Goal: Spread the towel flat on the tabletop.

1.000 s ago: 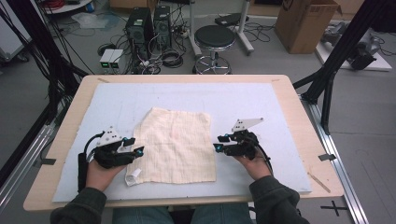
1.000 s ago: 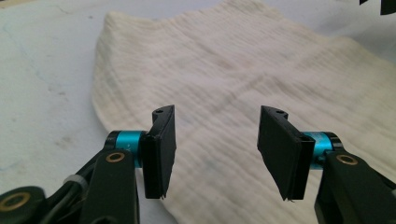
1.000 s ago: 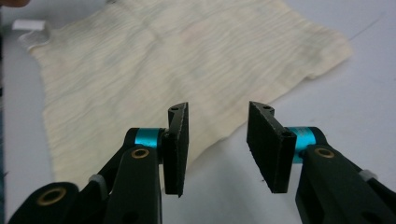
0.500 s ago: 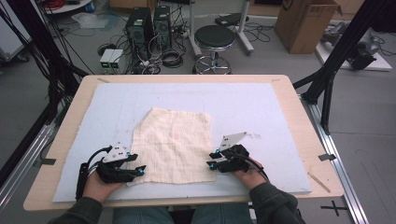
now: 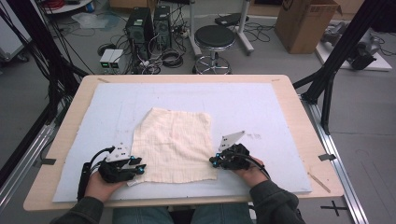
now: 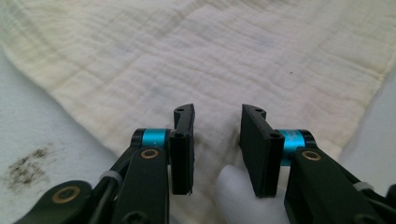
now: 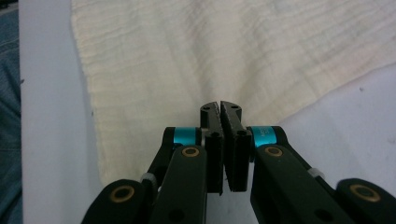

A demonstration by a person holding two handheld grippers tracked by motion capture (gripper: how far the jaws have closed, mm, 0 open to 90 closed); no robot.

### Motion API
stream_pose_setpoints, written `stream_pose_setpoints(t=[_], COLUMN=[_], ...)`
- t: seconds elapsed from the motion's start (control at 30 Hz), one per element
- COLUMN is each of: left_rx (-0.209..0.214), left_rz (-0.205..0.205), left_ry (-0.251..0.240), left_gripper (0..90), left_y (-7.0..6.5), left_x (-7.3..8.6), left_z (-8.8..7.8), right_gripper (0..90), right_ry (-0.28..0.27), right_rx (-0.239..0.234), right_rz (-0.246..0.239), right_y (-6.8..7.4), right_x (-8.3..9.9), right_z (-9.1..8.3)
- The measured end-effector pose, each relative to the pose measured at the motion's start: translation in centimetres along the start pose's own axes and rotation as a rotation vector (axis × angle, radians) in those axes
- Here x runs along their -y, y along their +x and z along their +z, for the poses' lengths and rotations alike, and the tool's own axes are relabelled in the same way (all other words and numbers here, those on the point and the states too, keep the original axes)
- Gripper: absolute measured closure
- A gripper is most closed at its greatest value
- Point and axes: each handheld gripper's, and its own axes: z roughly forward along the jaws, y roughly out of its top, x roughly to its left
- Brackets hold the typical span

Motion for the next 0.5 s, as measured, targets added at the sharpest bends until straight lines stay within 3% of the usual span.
stream_pose_setpoints(t=[0.2,0.5], left_rx=[0.035,0.08], left_rz=[0.013,0.041], left_ry=[0.003,0.009], left_gripper=[64.4,61.6], left_y=[-0.7,-1.8], left_x=[-0.7,-1.3], left_z=[0.7,1.5], right_gripper=[88.3,88.2], right_ry=[0.0,-0.018], right_rx=[0.002,0.027], right_rz=[0.001,0.043], right_y=[0.1,0.3], right_x=[1.0,3.1], right_z=[-1.2,-3.4])
